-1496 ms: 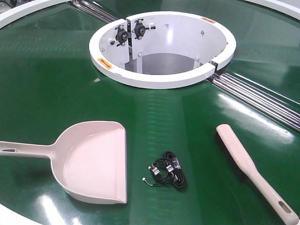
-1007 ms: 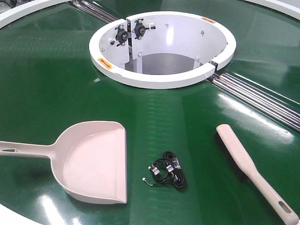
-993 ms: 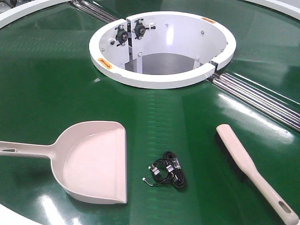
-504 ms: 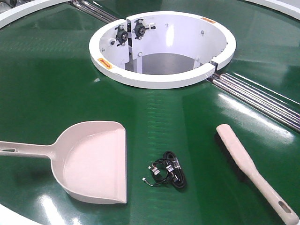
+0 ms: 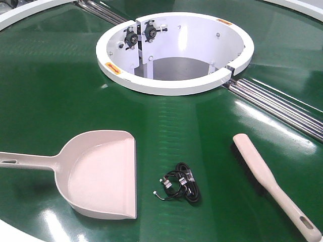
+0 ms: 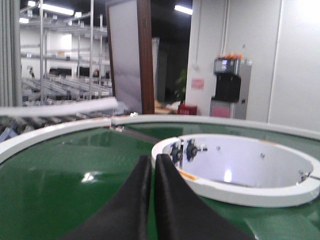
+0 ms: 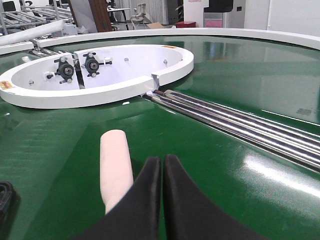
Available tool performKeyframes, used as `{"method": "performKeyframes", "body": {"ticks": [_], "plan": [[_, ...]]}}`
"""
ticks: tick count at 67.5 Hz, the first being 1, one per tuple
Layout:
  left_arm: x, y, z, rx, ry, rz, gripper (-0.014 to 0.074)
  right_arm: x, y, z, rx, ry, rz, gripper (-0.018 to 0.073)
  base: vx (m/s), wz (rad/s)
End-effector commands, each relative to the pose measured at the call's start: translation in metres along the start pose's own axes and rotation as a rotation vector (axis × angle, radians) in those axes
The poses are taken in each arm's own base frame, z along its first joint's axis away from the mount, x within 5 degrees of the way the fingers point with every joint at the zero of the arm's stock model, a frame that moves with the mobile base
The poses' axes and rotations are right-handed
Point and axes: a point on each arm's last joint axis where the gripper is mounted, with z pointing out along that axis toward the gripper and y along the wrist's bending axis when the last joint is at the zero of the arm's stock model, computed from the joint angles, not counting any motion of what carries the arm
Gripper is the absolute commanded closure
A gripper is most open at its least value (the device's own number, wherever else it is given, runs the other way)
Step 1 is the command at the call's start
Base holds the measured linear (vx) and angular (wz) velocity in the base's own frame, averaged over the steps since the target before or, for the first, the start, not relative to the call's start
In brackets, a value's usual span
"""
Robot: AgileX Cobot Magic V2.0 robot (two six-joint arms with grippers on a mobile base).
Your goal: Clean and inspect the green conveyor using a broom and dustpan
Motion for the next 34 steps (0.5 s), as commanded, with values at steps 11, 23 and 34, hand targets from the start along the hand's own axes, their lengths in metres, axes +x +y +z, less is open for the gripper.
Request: {"method": "performKeyframes", "body": {"ticks": [11, 23, 34], "plan": [[-0.04, 0.001, 0.04, -0.019, 0.238, 0.002, 0.0603, 0.0, 0.0, 0.0, 0.003, -0.068, -0.007, 0.0569, 0.0, 0.0], [-0.022, 0.001, 0.056, -0.021, 0.361, 0.003, 0.0603, 0.0, 0.0, 0.0, 0.003, -0.068, -0.007, 0.0569, 0.0, 0.0], [-0.014, 0.001, 0.062, -0.024, 0.438, 0.003, 0.0596, 0.0, 0.0, 0.0, 0.003, -0.068, -0.007, 0.0569, 0.0, 0.0]]}}
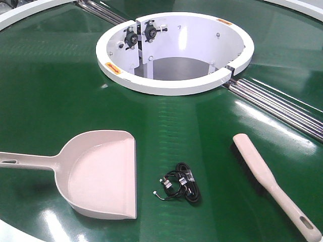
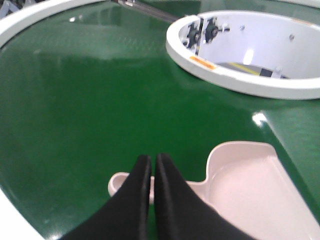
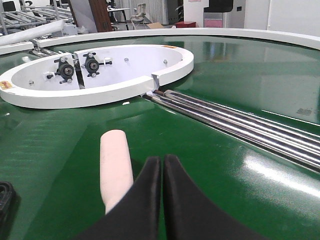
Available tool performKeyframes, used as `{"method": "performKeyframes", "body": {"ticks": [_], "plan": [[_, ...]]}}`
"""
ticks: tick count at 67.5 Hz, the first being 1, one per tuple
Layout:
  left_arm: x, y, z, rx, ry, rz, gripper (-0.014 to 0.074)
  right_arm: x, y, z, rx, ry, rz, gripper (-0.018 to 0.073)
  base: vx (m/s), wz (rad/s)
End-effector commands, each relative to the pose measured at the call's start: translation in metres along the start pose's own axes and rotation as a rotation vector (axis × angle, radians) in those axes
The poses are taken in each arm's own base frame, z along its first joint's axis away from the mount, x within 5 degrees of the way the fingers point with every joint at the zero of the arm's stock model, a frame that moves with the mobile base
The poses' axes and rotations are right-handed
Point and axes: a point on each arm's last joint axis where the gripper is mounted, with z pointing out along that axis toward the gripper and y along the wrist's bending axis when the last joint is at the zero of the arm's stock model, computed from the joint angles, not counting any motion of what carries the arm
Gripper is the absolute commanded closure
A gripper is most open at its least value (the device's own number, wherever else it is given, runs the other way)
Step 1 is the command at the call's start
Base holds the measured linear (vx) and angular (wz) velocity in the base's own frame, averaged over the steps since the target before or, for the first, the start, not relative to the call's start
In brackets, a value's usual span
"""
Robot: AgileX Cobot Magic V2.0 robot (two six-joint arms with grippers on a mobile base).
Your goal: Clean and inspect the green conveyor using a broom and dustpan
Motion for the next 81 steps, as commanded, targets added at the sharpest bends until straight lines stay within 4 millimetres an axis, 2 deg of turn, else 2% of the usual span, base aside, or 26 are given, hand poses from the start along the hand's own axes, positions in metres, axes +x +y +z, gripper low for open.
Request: {"method": "performKeyframes", "body": {"ticks": [1, 11, 16, 27, 35, 41, 47, 55, 63, 69, 81], "plan": [[-0.012, 0.0, 0.003, 0.003, -0.048, -0.002, 0.0593, 0.0, 0.0, 0.0, 0.003, -0.068, -0.007, 0.0569, 0.0, 0.0], [-0.011, 0.0, 0.006, 0.003, -0.036, -0.002, 0.0502, 0.0, 0.0, 0.0, 0.003, -0.068, -0.007, 0.0569, 0.0, 0.0], [-0.011, 0.0, 0.006, 0.003, -0.036, -0.002, 0.0413, 0.0, 0.0, 0.0, 0.003, -0.068, -0.007, 0.0569, 0.0, 0.0], [-0.011, 0.0, 0.006, 0.003, -0.031, -0.003, 0.0141, 0.0, 0.0, 0.0, 0.003, -0.068, -0.007, 0.0569, 0.0, 0.0], [-0.011, -0.001, 0.006, 0.005, -0.038, -0.013, 0.0044, 0.0, 0.0, 0.0, 0.003, -0.068, -0.007, 0.0569, 0.0, 0.0], [-0.015, -0.002, 0.005, 0.019, -0.062, -0.054, 0.0036, 0.0, 0.0, 0.0, 0.003, -0.068, -0.007, 0.0569, 0.0, 0.0], [-0.028, -0.002, 0.004, 0.022, -0.041, -0.031, 0.0037, 0.0, 0.0, 0.0, 0.003, -0.068, -0.007, 0.0569, 0.0, 0.0], [-0.057, -0.003, 0.01, 0.021, 0.072, 0.041, 0.0037, 0.0, 0.0, 0.0, 0.003, -0.068, -0.007, 0.0569, 0.0, 0.0], [-0.087, -0.006, 0.026, 0.059, 0.233, 0.137, 0.0037, 0.0, 0.0, 0.0, 0.003, -0.068, -0.007, 0.0569, 0.0, 0.0], [-0.102, -0.011, 0.042, 0.134, 0.376, 0.236, 0.0037, 0.0, 0.0, 0.0, 0.003, -0.068, -0.007, 0.0569, 0.0, 0.0], [-0.127, -0.018, 0.076, 0.261, 0.43, 0.474, 0.0037, 0.0, 0.0, 0.0, 0.003, -0.068, -0.007, 0.0569, 0.0, 0.0]]}}
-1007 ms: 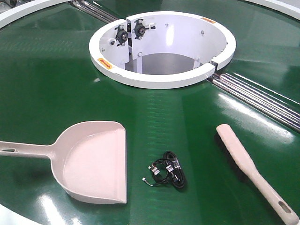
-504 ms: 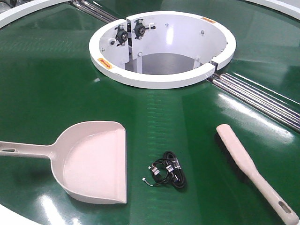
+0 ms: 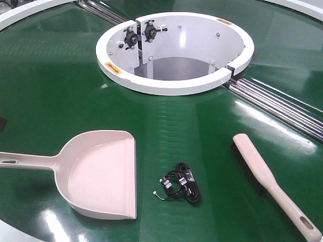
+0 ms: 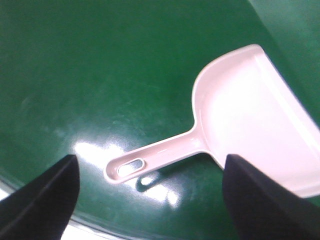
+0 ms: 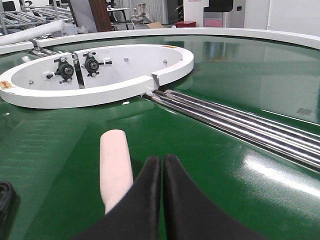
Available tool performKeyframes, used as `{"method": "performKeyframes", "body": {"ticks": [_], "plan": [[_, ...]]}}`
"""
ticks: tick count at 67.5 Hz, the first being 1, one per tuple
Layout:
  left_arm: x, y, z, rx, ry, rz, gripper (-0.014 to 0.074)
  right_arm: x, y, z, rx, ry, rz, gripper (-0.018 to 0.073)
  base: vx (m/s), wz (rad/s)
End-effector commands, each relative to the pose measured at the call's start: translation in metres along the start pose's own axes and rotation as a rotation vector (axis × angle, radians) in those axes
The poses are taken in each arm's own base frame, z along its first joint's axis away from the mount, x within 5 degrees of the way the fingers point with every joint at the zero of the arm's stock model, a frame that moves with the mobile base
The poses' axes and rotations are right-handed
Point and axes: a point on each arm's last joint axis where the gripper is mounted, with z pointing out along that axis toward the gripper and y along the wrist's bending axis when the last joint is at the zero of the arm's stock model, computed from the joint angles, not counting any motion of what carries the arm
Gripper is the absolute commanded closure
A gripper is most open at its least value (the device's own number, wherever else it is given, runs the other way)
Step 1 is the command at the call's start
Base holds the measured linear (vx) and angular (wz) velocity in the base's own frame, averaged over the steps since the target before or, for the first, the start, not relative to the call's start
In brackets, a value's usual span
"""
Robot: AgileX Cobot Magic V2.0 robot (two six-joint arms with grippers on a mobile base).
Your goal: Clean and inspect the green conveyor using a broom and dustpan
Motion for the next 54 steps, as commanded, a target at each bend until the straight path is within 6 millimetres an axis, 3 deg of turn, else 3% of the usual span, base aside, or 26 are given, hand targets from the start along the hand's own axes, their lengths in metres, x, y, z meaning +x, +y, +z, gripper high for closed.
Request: {"method": "performKeyframes", "body": {"ticks": [1, 13, 21, 31, 54], "plan": [[-0.026, 0.006, 0.0, 0.007, -0.064, 0.15, 0.0037, 0.0, 0.0, 0.0, 0.003, -0.069, -0.007, 0.0569, 0.0, 0.0], [-0.042, 0.01, 0.023, 0.071, -0.041, 0.413, 0.0037, 0.0, 0.0, 0.0, 0.003, -0.069, -0.007, 0.0569, 0.0, 0.0], [-0.042, 0.001, 0.039, 0.184, -0.013, 0.521, 0.0037, 0.0, 0.0, 0.0, 0.003, -0.069, -0.007, 0.0569, 0.0, 0.0], [-0.039, -0.006, 0.054, 0.233, 0.059, 0.824, 0.0037, 0.0, 0.0, 0.0, 0.003, -0.069, -0.007, 0.0569, 0.0, 0.0], [-0.033, -0.001, 0.1, 0.284, 0.213, 0.967, 0.0037, 0.0, 0.0, 0.0, 0.003, -0.069, -0.007, 0.0569, 0.0, 0.0]]}}
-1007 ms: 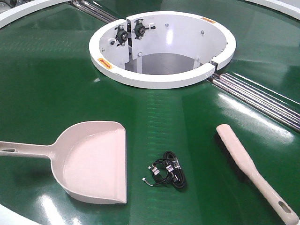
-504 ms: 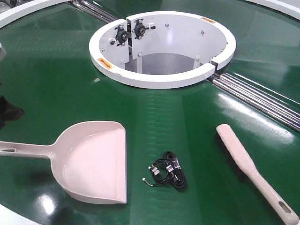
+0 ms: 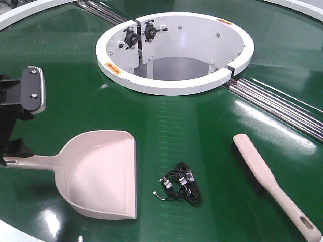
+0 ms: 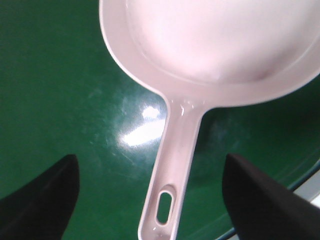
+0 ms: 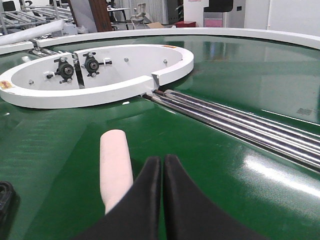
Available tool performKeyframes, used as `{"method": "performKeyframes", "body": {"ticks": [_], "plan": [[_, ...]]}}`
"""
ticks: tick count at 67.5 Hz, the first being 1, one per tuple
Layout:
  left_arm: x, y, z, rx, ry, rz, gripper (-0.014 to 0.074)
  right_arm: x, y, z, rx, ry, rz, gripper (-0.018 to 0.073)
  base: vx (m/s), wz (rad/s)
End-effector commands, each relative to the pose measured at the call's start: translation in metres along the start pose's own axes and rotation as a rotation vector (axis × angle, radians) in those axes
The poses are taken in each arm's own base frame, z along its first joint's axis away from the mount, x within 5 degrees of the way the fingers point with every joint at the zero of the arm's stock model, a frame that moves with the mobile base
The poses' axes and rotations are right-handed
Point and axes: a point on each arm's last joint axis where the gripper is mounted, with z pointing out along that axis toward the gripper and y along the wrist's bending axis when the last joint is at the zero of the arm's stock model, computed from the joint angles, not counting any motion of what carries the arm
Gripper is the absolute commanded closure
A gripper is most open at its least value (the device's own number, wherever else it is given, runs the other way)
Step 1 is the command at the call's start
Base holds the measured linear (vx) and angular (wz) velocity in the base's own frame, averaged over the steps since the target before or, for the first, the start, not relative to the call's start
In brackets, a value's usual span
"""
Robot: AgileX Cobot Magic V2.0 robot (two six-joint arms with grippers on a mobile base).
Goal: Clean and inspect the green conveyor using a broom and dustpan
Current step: 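Lower the left gripper and grasp the beige dustpan by its handle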
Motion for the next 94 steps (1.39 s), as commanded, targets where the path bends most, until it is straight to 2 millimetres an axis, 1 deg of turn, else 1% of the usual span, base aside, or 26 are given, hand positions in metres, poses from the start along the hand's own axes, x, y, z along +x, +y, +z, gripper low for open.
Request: {"method": "performKeyframes", "body": {"ticks": [1, 13, 25, 66, 73, 80, 87, 94], "plan": [[-0.004, 0.006, -0.005, -0.033, 0.003, 0.056, 0.0037, 0.0, 0.0, 0.0, 0.003, -0.069, -0.007, 0.0569, 0.0, 0.0], [-0.007, 0.01, 0.016, 0.023, 0.016, 0.073, 0.0037, 0.0, 0.0, 0.0, 0.003, -0.069, -0.007, 0.0569, 0.0, 0.0], [-0.012, 0.012, 0.033, 0.062, 0.02, 0.144, 0.0037, 0.0, 0.0, 0.0, 0.003, -0.069, -0.007, 0.0569, 0.0, 0.0], [-0.008, 0.017, 0.089, 0.204, 0.067, 0.136, 0.0045, 0.0, 0.0, 0.0, 0.003, -0.069, -0.007, 0.0569, 0.0, 0.0], [-0.006, 0.017, 0.097, 0.235, 0.084, 0.14, 0.0083, 0.0, 0.0, 0.0, 0.003, -0.069, -0.007, 0.0569, 0.0, 0.0], [-0.003, 0.015, 0.103, 0.28, 0.115, 0.14, 0.0156, 0.0, 0.0, 0.0, 0.003, -0.069, -0.007, 0.0569, 0.0, 0.0], [0.0, 0.013, 0.103, 0.309, 0.149, 0.153, 0.028, 0.0, 0.0, 0.0, 0.003, -0.069, -0.007, 0.0569, 0.0, 0.0], [0.002, 0.012, 0.099, 0.307, 0.171, 0.168, 0.0435, 0.0, 0.0, 0.0, 0.003, -0.069, -0.007, 0.0569, 0.0, 0.0]]}}
